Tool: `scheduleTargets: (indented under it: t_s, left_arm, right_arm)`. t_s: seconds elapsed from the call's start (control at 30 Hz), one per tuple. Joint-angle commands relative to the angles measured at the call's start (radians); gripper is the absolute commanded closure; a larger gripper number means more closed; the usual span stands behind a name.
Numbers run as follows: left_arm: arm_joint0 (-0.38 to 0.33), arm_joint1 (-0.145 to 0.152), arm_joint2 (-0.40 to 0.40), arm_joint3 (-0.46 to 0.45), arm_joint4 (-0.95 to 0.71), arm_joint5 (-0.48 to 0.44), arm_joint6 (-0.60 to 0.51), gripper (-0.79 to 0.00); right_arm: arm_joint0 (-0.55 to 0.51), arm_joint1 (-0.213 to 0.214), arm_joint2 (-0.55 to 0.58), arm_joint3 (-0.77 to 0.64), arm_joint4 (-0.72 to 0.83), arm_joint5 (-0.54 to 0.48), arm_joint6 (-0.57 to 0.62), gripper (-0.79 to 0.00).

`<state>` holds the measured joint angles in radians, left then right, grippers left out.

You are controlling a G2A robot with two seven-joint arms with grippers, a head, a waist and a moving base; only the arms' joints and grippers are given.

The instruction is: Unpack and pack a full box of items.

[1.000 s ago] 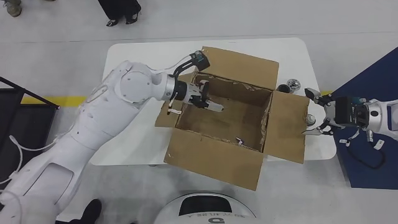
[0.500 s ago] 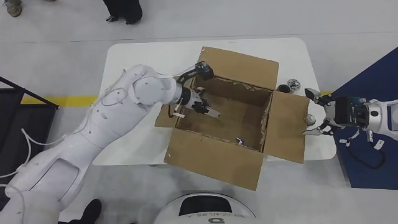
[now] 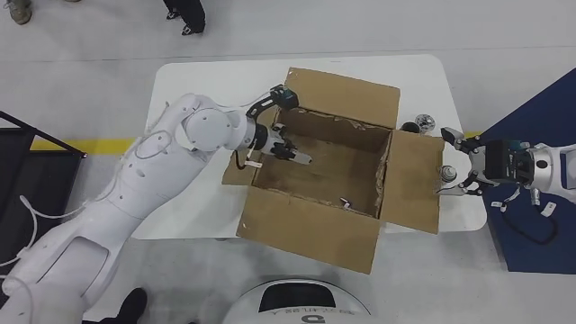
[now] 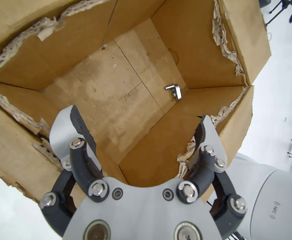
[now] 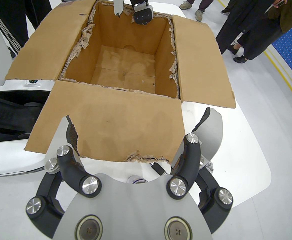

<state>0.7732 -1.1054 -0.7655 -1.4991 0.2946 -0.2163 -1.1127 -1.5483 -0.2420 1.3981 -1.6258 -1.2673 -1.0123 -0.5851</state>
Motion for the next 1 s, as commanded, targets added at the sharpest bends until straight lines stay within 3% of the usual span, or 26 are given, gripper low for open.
scheduleTargets:
  t_s: [0.0, 0.3, 0.97]
  left_arm:
    - [0.010, 0.005, -0.015, 0.001, 0.000, 0.004, -0.006, -0.785]
    - [0.074, 0.042, -0.116, -0.048, 0.021, 0.023, -0.040, -0.785]
    - [0.314, 0.138, -0.446, -0.194, 0.024, 0.019, -0.063, -0.785]
  right_arm:
    - [0.000, 0.000, 0.000, 0.000, 0.000, 0.000, 0.000, -0.785]
    - [0.000, 0.000, 0.000, 0.000, 0.000, 0.000, 0.000, -0.785]
    - [0.000, 0.000, 0.000, 0.000, 0.000, 0.000, 0.000, -0.785]
